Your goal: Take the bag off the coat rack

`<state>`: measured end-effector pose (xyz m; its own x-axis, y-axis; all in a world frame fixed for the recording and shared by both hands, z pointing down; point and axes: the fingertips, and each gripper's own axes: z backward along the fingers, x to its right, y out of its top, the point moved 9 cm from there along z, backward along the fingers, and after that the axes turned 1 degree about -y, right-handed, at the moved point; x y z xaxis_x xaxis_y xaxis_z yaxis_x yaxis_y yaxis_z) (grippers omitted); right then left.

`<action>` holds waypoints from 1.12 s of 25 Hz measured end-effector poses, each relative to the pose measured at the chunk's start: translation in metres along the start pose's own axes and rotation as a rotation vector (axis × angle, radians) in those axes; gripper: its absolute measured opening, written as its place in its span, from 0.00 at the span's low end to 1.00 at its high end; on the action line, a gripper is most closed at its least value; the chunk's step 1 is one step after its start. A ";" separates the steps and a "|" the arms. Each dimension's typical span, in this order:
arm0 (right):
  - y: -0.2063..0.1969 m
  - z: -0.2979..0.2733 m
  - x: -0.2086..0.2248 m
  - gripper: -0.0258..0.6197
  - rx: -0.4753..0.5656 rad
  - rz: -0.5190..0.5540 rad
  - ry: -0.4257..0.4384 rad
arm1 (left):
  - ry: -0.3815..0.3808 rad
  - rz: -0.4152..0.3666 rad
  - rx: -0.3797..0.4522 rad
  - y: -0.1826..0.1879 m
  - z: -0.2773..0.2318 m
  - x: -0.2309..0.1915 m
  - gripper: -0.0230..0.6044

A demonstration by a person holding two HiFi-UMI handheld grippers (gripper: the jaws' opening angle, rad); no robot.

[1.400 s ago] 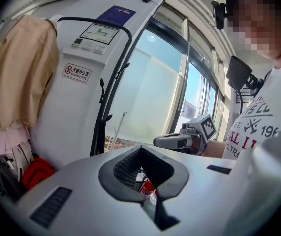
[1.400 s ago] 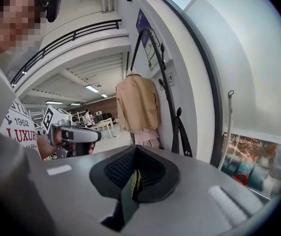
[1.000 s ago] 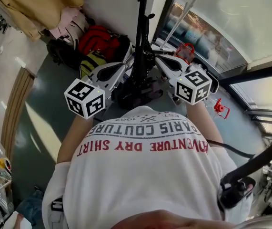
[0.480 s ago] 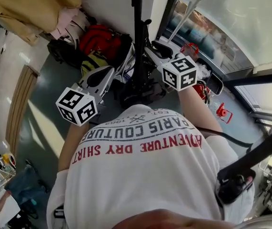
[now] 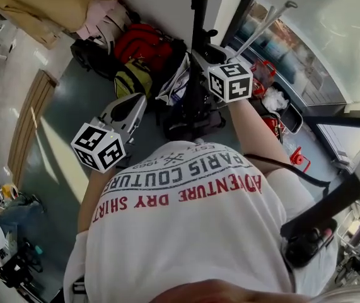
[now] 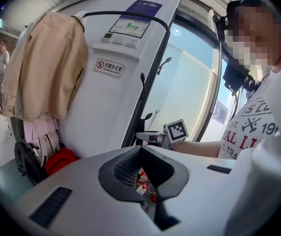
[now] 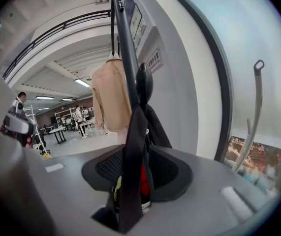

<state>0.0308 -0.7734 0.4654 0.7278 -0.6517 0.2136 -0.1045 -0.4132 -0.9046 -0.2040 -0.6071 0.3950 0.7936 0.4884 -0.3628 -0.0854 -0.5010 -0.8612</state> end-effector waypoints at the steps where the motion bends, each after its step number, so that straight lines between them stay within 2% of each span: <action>1: -0.001 -0.002 0.002 0.25 0.004 -0.008 -0.013 | 0.003 0.004 -0.002 -0.001 0.000 -0.002 0.04; 3: -0.001 -0.004 0.005 0.18 0.012 -0.019 -0.029 | 0.010 0.011 -0.006 -0.003 0.000 -0.006 0.04; 11: -0.002 -0.002 0.005 0.10 -0.001 -0.018 -0.068 | 0.017 0.016 0.003 -0.003 0.001 -0.009 0.04; 22: 0.000 0.003 -0.007 0.07 -0.005 -0.002 -0.074 | 0.021 0.016 -0.003 -0.009 0.011 -0.002 0.04; 28: 0.015 0.018 -0.015 0.07 0.020 0.026 -0.099 | 0.034 0.015 0.008 -0.009 0.024 0.003 0.04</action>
<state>0.0306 -0.7581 0.4416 0.7884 -0.5957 0.1539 -0.1113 -0.3841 -0.9166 -0.2156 -0.5840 0.3935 0.8122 0.4565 -0.3633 -0.1017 -0.5025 -0.8586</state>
